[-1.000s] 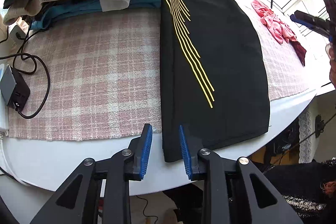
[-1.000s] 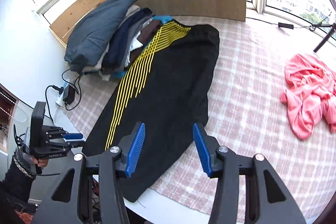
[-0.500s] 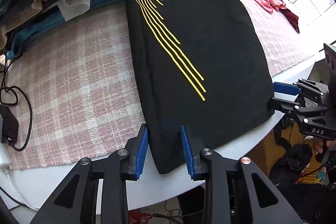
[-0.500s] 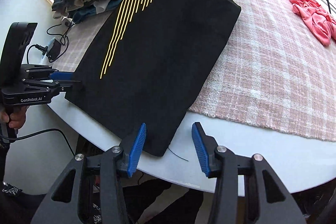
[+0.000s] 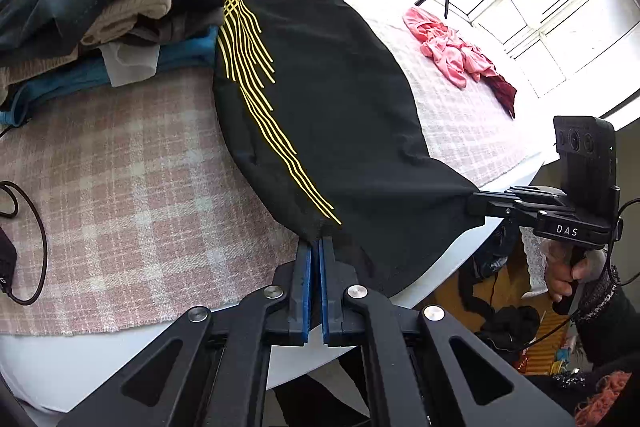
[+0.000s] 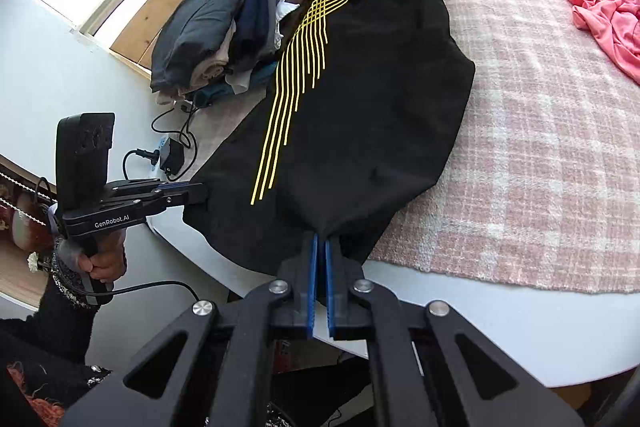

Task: Fold clothes

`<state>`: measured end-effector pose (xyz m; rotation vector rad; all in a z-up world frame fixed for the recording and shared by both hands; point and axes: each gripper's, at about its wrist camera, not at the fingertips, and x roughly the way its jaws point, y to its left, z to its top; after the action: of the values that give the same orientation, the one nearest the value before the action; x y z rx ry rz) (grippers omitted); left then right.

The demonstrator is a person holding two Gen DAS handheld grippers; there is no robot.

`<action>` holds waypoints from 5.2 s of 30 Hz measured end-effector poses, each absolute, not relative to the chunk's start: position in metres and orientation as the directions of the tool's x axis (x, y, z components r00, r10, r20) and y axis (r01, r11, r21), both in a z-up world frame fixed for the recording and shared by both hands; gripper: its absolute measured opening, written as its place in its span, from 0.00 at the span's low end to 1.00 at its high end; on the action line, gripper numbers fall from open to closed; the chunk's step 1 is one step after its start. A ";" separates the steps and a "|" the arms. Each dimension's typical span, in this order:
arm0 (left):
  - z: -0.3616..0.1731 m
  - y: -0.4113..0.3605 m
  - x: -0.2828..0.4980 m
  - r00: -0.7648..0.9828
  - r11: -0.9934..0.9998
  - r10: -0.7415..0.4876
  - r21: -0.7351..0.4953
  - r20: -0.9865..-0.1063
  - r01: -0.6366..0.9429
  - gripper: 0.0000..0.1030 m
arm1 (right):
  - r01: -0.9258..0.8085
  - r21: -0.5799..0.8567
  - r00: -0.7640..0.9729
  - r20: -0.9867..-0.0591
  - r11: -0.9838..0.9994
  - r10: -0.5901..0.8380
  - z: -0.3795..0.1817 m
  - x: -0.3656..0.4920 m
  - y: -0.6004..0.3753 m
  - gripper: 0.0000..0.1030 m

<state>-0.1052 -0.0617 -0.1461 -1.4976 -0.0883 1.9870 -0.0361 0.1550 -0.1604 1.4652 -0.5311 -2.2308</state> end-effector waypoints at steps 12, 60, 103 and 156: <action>-0.175 -0.064 -0.101 -0.135 -0.805 0.421 -0.301 -0.897 -0.510 0.03 | 0.036 0.515 -0.317 -0.807 -0.857 -0.498 -0.187 -0.035 0.143 0.07; -0.202 -0.079 -0.083 -0.075 -0.795 0.373 -0.277 -0.925 -0.539 0.03 | -0.040 0.221 -0.226 -0.952 -0.974 -0.207 -0.231 -0.019 0.119 0.05; -0.202 -0.085 -0.077 -0.057 -0.783 0.383 -0.291 -0.922 -0.549 0.03 | -0.134 0.449 -0.246 -0.879 -0.884 -0.409 -0.225 -0.008 0.140 0.37; -0.089 -0.016 -0.032 -0.215 -0.775 0.543 -0.386 -0.812 -0.500 0.03 | 0.122 0.572 -0.384 -0.726 -0.811 -0.570 -0.079 -0.029 0.252 0.03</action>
<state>-0.0321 -0.0163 -0.0895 -1.3814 -0.0527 2.0331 -0.0287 0.2515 -0.0793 1.4177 -0.6076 -2.2250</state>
